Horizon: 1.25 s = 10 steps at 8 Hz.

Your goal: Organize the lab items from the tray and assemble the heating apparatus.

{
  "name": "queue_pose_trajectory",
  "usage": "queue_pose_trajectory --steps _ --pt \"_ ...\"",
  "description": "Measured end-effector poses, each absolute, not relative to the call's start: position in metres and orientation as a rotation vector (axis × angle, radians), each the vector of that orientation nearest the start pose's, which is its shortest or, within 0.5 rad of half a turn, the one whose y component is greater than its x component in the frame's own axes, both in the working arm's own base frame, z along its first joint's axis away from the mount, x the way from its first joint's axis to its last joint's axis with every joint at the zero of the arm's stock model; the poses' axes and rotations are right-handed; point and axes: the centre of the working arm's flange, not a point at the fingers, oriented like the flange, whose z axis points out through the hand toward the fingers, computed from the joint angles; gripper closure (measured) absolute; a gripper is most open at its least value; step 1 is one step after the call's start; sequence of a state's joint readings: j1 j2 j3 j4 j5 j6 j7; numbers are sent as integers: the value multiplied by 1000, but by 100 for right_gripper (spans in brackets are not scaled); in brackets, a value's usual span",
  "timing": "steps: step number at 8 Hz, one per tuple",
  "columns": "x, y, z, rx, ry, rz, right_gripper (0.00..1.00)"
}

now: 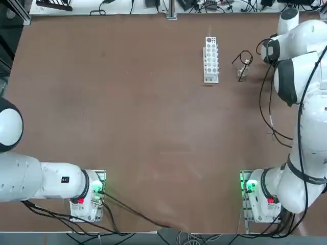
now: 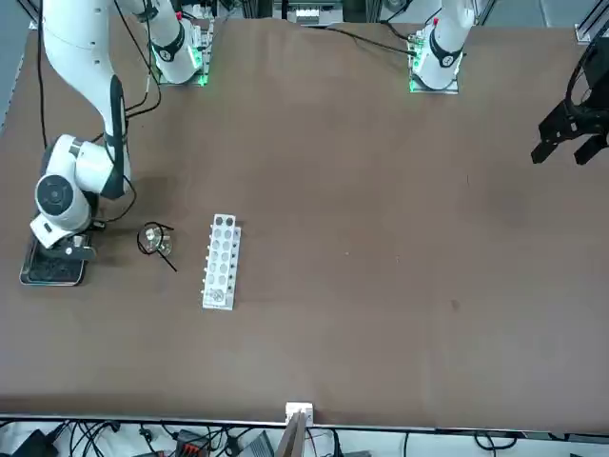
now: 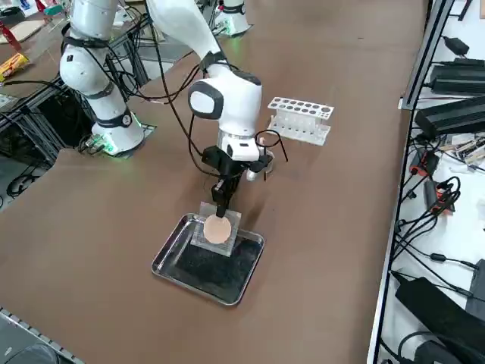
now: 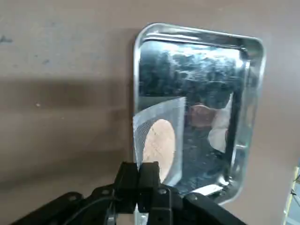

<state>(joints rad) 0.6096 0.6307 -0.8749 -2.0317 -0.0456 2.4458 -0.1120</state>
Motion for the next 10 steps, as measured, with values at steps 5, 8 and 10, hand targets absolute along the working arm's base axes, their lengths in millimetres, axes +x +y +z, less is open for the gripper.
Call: queue_pose_trajectory --steps 5,8,10 --pt "626 -136 334 -3655 -106 231 98" --pt "648 -66 410 -3681 -318 216 98" --pt "646 6 438 -3721 -510 171 98"
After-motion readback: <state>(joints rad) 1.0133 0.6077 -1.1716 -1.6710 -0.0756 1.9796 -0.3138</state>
